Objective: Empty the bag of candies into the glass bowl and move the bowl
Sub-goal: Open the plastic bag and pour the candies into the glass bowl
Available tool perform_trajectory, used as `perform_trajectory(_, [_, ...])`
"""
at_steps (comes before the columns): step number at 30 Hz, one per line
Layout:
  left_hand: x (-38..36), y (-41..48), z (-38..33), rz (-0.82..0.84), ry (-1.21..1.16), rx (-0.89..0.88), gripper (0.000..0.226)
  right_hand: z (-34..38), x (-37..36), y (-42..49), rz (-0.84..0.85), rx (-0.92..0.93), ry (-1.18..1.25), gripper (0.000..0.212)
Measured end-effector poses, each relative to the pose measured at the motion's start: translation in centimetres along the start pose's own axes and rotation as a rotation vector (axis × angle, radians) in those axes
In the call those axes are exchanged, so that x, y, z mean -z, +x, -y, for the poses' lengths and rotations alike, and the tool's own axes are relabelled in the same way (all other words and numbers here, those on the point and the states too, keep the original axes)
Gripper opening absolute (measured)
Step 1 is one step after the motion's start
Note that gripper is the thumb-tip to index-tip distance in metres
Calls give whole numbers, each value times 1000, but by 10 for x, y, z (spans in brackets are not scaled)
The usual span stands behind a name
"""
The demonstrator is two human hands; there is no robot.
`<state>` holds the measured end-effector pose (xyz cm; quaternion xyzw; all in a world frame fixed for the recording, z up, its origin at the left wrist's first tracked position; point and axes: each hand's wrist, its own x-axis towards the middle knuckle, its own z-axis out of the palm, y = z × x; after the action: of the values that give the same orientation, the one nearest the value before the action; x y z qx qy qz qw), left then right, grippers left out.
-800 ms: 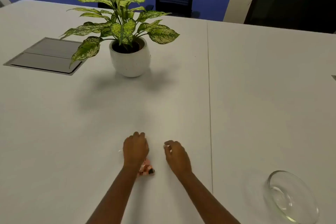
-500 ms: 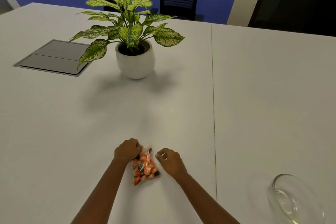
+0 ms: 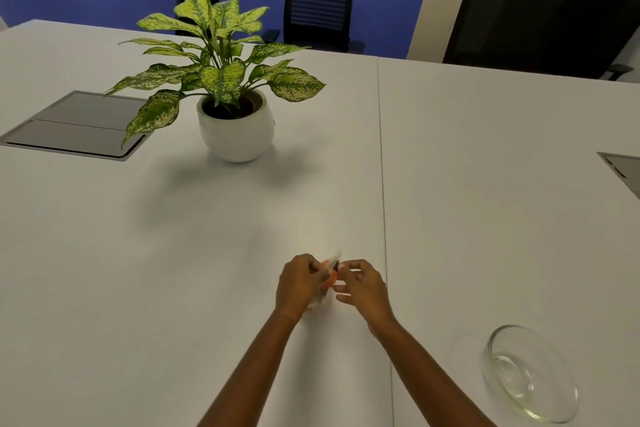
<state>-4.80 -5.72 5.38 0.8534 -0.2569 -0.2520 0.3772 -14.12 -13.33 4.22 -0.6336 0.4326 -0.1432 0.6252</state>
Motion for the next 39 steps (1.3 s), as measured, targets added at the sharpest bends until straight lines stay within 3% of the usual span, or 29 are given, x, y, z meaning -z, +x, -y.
perform_trajectory(8, [-55, -21, -25, 23, -240, 23, 31, -2, 47, -11, -55, -87, 47, 12])
perform_trajectory(13, [-60, -23, -30, 178, -350, 68, 36, 3, 68, -12, 33, -238, 161, 13])
perform_trajectory(17, [-55, -25, -34, 285, -492, 127, 31, 7, 76, -10, 50, -201, 100, 12])
perform_trajectory(23, [-61, -32, -41, 27, -405, 14, 18, 8, 74, -9, 37, 35, -261, 10])
perform_trajectory(26, [-63, -31, -43, 25, -403, 2, 16, 6, 71, -11, -80, 127, -353, 14])
perform_trajectory(39, [-68, -38, -48, -100, -307, -61, 23, 11, 75, -18, -252, 260, -565, 14])
